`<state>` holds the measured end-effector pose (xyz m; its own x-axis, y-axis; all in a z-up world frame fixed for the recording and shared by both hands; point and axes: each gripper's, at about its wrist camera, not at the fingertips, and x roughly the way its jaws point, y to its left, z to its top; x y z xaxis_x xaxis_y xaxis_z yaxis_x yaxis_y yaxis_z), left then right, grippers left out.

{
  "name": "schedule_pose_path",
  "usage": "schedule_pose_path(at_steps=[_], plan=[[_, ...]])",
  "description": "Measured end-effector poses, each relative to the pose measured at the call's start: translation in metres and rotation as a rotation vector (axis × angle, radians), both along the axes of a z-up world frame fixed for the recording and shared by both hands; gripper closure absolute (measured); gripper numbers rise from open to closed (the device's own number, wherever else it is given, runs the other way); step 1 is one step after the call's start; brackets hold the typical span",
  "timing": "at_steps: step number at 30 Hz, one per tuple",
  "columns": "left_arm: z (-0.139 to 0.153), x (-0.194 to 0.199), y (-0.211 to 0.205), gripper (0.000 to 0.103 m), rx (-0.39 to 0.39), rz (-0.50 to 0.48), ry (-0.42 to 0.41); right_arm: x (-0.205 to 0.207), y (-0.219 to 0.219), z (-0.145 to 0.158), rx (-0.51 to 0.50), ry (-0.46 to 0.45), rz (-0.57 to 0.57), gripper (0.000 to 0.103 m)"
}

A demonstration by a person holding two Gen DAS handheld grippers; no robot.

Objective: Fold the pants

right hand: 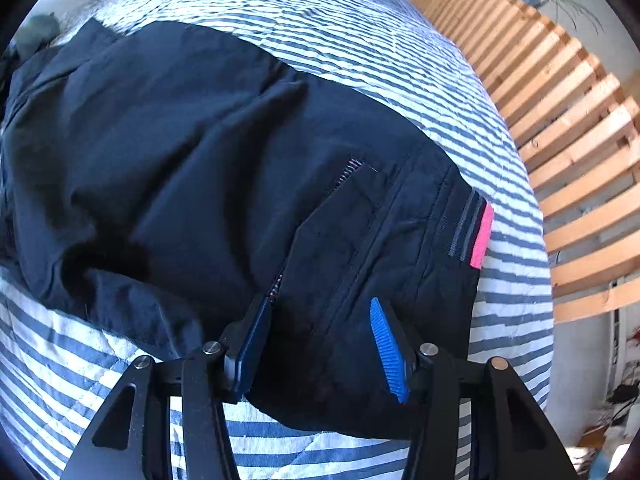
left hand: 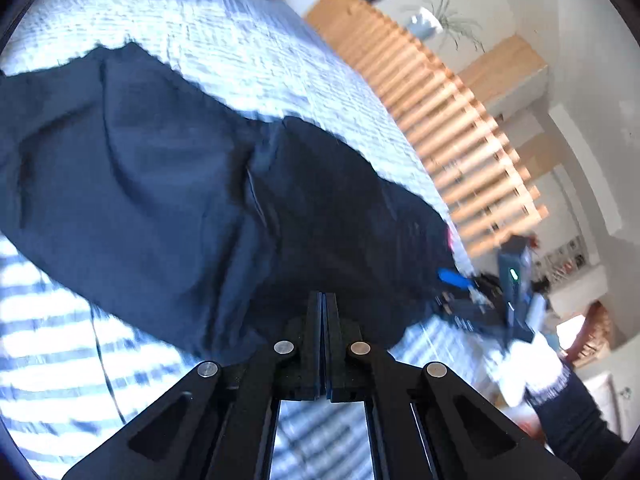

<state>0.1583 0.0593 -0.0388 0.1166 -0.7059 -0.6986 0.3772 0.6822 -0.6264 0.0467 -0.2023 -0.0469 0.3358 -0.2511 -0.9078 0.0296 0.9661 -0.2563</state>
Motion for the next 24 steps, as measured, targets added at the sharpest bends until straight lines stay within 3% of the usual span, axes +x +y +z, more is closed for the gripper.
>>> schedule_pose_path(at_steps=[5, 9, 11, 15, 17, 20, 22, 23, 24], plan=[[-0.024, -0.024, -0.03, 0.103, 0.137, -0.116, -0.01, -0.001, 0.003, 0.0, -0.018, -0.007, -0.004, 0.056], [-0.048, -0.039, -0.055, 0.103, 0.157, -0.166, 0.024, -0.002, 0.004, 0.001, -0.03, -0.012, 0.0, 0.056], [-0.048, -0.049, -0.064, 0.103, 0.16, -0.201, -0.008, -0.003, 0.008, 0.001, -0.037, -0.012, 0.005, 0.056], [-0.043, -0.046, -0.064, 0.101, 0.126, -0.225, -0.005, -0.004, 0.006, 0.0, -0.025, -0.016, 0.007, 0.056], [-0.046, -0.038, -0.058, 0.092, 0.118, -0.193, 0.031, -0.004, 0.006, 0.0, -0.017, -0.019, 0.007, 0.054], [-0.051, -0.027, -0.055, 0.087, 0.064, -0.131, 0.063, -0.004, 0.006, -0.001, -0.012, -0.024, 0.004, 0.054], [-0.049, -0.027, -0.061, 0.089, 0.081, -0.128, 0.005, -0.004, 0.005, -0.002, -0.014, -0.025, 0.005, 0.054], [-0.048, -0.029, -0.063, 0.1, 0.055, -0.135, 0.005, -0.004, 0.006, -0.001, -0.016, -0.025, 0.006, 0.054], [-0.043, -0.041, -0.067, 0.103, -0.012, -0.215, 0.02, -0.004, 0.006, -0.002, -0.017, -0.024, 0.008, 0.054]])
